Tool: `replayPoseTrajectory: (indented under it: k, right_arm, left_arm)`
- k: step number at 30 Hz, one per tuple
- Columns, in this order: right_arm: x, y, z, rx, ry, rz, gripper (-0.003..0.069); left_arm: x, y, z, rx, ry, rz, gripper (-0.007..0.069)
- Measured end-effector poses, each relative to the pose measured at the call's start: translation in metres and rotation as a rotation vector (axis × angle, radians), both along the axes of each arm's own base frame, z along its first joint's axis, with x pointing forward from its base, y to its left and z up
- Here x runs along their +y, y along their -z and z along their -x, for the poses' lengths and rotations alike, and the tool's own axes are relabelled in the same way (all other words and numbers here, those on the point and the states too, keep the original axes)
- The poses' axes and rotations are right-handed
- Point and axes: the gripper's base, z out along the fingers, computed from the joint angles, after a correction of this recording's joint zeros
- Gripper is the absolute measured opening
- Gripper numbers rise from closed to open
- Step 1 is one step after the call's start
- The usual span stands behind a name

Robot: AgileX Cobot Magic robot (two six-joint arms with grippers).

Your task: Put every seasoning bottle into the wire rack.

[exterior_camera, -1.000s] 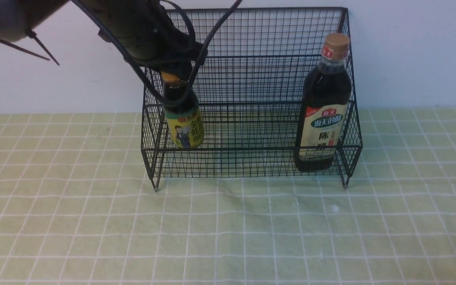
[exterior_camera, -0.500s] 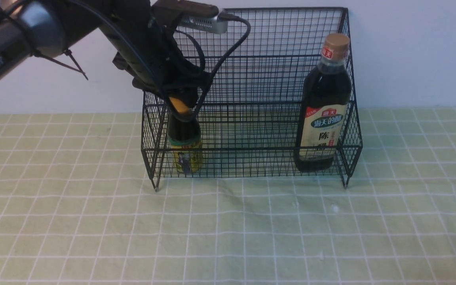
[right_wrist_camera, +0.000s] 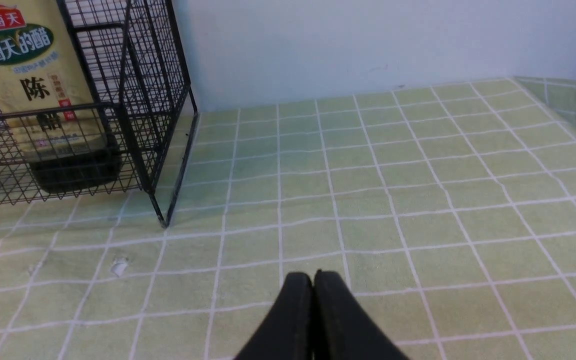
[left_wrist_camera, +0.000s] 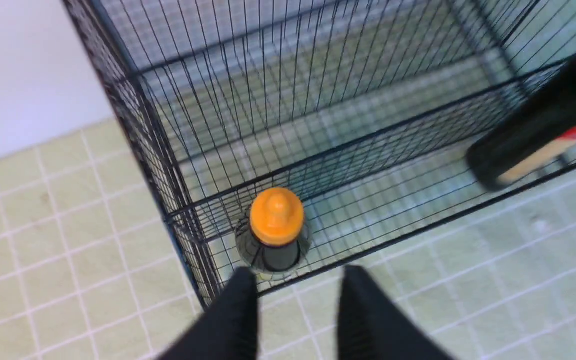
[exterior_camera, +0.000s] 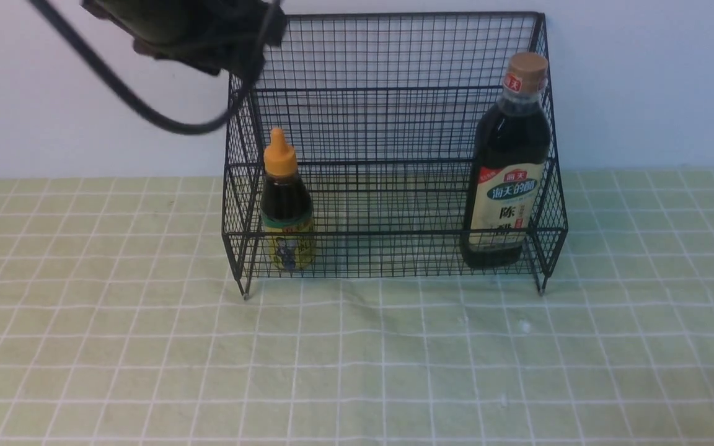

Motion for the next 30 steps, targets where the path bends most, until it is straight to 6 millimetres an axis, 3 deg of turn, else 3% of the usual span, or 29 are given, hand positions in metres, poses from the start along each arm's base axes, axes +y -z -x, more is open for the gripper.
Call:
replayPoseTrajectory:
  k: [2,3,5,6,10,14,15,17,18,20,26,30]
  right_arm:
    - [0.0,0.0,0.0,0.0,0.0,0.0,-0.0014]
    - [0.0,0.0,0.0,0.0,0.0,0.0,-0.0014]
    - [0.0,0.0,0.0,0.0,0.0,0.0,-0.0014]
    - [0.0,0.0,0.0,0.0,0.0,0.0,-0.0014]
    - [0.0,0.0,0.0,0.0,0.0,0.0,-0.0014]
    - [0.0,0.0,0.0,0.0,0.0,0.001,-0.0014]
    - [0.0,0.0,0.0,0.0,0.0,0.001,-0.0014]
    - [0.0,0.0,0.0,0.0,0.0,0.001,-0.0014]
    - [0.0,0.0,0.0,0.0,0.0,0.001,-0.0014]
    - [0.0,0.0,0.0,0.0,0.0,0.002,-0.0014]
    - [0.0,0.0,0.0,0.0,0.0,0.002,-0.0014]
    - [0.0,0.0,0.0,0.0,0.0,0.002,-0.0014]
  left_arm:
    - [0.006,-0.014,0.015,-0.033,-0.004,0.017,0.0063]
    - [0.013,-0.03,0.036,-0.084,-0.007,0.043,0.0022]
    - [0.018,-0.038,0.052,-0.124,-0.009,0.065,0.0006]
    - [0.025,-0.045,0.071,-0.177,-0.012,0.09,-0.0002]
    - [0.044,-0.043,0.119,-0.325,-0.023,0.153,-0.0007]
    - [0.06,-0.014,0.162,-0.445,-0.032,0.203,-0.0007]
    - [0.063,-0.018,0.168,-0.47,-0.032,0.213,-0.0007]
    - [0.069,0.017,0.185,-0.465,-0.037,0.211,-0.0007]
    - [0.07,0.018,0.189,-0.471,-0.037,0.214,-0.0007]
    - [0.075,0.041,0.202,-0.457,-0.038,0.208,-0.0007]
    - [0.083,0.09,0.224,-0.371,-0.037,0.173,-0.0007]
    - [0.085,0.1,0.23,-0.332,-0.029,0.148,-0.0007]
